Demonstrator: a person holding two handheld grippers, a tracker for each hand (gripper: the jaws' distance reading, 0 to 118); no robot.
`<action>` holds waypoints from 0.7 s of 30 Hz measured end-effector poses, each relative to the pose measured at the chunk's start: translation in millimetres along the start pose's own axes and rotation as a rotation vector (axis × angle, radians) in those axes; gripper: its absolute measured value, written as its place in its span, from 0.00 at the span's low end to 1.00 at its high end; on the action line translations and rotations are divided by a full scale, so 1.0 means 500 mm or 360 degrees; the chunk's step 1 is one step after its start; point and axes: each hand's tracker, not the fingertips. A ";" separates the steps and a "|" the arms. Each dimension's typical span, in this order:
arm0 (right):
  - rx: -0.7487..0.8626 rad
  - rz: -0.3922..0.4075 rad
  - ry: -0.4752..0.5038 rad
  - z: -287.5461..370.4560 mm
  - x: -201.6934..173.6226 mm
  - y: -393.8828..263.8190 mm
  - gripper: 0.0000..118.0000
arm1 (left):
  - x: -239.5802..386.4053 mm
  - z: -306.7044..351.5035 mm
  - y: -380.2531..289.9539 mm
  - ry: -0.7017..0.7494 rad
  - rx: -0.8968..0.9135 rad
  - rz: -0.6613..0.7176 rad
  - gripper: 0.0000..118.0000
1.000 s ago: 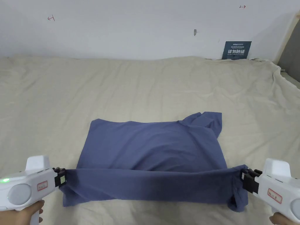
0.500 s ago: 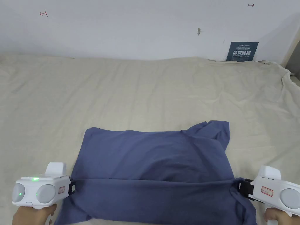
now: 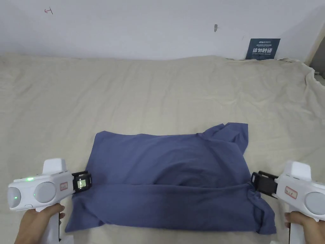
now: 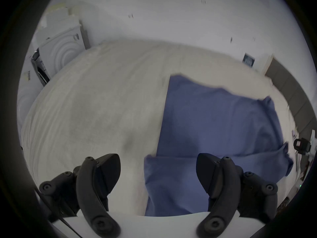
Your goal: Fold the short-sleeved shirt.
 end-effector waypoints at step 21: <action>0.0813 0.0296 0.0026 0.461 -0.096 -0.088 0.00 | 0.033 0.389 -0.150 -0.0129 0.0633 -0.0154 0.00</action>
